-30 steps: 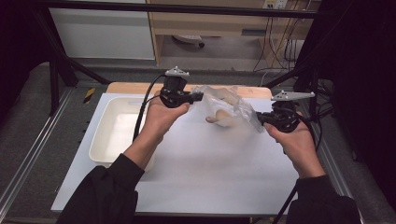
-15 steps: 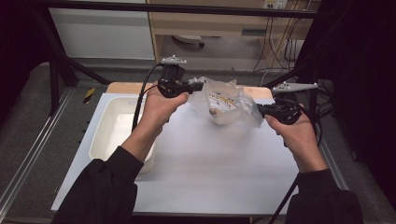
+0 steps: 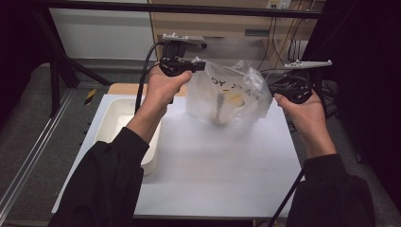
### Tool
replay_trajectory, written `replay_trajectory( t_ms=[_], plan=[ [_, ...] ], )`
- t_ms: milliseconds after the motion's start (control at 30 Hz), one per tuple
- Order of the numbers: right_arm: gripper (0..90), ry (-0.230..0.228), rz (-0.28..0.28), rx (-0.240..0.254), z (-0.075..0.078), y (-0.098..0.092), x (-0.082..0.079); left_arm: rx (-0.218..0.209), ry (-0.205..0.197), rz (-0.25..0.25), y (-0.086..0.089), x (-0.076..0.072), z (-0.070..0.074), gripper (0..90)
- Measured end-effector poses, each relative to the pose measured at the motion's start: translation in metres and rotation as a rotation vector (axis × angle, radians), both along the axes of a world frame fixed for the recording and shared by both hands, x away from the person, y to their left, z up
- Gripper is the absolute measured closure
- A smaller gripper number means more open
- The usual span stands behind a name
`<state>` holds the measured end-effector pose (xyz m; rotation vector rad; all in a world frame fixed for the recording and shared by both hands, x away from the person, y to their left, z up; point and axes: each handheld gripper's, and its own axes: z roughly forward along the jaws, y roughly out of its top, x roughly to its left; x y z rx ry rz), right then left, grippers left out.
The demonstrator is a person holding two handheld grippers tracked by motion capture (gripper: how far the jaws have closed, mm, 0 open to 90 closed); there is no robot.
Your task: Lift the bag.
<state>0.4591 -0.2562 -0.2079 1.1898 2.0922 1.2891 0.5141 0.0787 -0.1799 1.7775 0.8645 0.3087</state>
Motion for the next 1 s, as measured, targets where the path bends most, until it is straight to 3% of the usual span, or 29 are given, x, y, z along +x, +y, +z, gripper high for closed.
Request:
replay_trajectory(
  t_ms=[133, 300, 400, 467, 600, 833, 1000],
  plan=[
    [90.0, -0.018, -0.035, 0.017, 0.007, -0.007, 0.01, -0.015, -0.019, -0.001, -0.003, 0.005, 0.006, 90.0],
    [90.0, -0.063, -0.071, 0.0, 0.024, -0.01, 0.016, -0.021, -0.088, 0.009, -0.009, 0.005, 0.014, 90.0],
    [90.0, -0.059, -0.065, 0.0, 0.024, -0.011, 0.014, -0.008, -0.08, 0.002, -0.009, 0.003, 0.009, 90.0],
    [90.0, -0.046, -0.054, -0.017, 0.019, -0.01, 0.012, 0.003, -0.065, -0.003, -0.008, 0.001, 0.003, 90.0],
    [90.0, -0.026, -0.034, -0.006, 0.008, -0.01, 0.008, 0.017, -0.04, -0.013, -0.002, -0.004, -0.007, 90.0],
    [90.0, -0.006, -0.004, -0.025, 0.0, -0.006, -0.001, 0.049, -0.026, -0.04, 0.004, -0.022, -0.017, 90.0],
    [90.0, 0.018, 0.024, -0.049, -0.007, -0.004, -0.011, 0.076, -0.008, -0.068, 0.011, -0.036, -0.033, 90.0]
  ],
)
